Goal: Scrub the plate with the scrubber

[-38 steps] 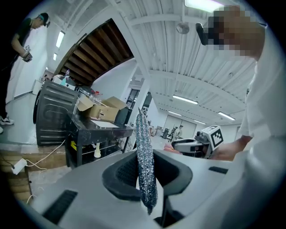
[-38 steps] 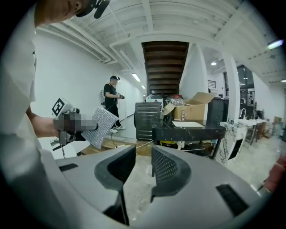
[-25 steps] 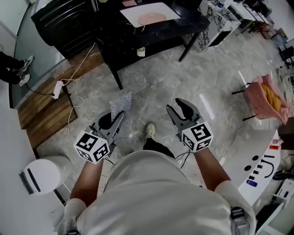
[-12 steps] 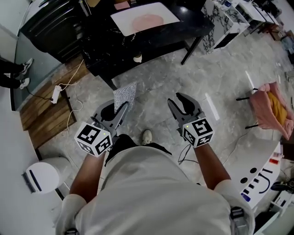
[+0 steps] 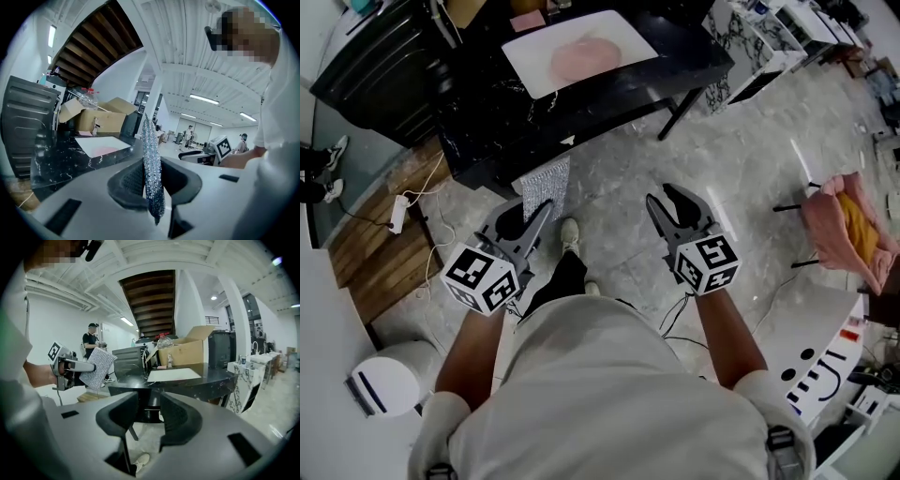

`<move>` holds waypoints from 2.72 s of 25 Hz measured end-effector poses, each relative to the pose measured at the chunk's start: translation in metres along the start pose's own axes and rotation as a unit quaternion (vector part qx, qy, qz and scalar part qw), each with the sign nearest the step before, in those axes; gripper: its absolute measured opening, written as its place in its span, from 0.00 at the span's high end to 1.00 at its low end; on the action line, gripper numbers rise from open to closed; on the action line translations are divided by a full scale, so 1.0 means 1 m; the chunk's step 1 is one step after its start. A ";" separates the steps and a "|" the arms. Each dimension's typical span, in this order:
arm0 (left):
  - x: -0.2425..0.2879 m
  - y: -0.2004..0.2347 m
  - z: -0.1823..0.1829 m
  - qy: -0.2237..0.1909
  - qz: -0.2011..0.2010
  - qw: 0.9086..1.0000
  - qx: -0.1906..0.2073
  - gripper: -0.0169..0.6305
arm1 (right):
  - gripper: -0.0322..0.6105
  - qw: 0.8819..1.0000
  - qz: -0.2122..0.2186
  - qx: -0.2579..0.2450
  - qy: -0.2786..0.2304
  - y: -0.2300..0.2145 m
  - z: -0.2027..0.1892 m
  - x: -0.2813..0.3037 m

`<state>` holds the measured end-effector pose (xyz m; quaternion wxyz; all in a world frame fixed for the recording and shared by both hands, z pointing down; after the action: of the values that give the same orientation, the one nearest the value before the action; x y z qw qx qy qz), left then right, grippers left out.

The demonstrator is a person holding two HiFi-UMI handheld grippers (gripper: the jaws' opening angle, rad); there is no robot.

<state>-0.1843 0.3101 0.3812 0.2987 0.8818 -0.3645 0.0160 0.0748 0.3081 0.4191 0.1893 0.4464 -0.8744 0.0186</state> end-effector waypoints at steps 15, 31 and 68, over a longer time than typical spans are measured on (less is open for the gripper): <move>0.125 0.114 0.116 0.019 -0.039 0.999 0.000 0.87 | 0.71 0.998 -0.030 0.021 0.049 -0.141 0.045 0.162; 0.217 0.181 0.179 -0.011 0.040 0.998 -0.038 0.87 | 0.71 0.978 0.107 0.065 0.165 -0.274 0.050 0.392; 0.291 0.190 0.194 -0.055 0.197 0.974 -0.094 0.87 | 0.72 0.845 0.144 0.280 0.433 -0.316 -0.107 0.566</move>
<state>-0.1315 -0.0842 0.3916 0.3505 0.7604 -0.5467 -0.0085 0.0569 -0.2980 0.6718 0.4110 0.2962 -0.7157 0.4808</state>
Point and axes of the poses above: the fingertips, and each gripper's own axes: x forward along the fingers, y to its left, z out of its top, the point moved 5 cm from there along -x, backward along the fingers, and after that the axes turned 15 degrees about -x, right-handed, at the moved point
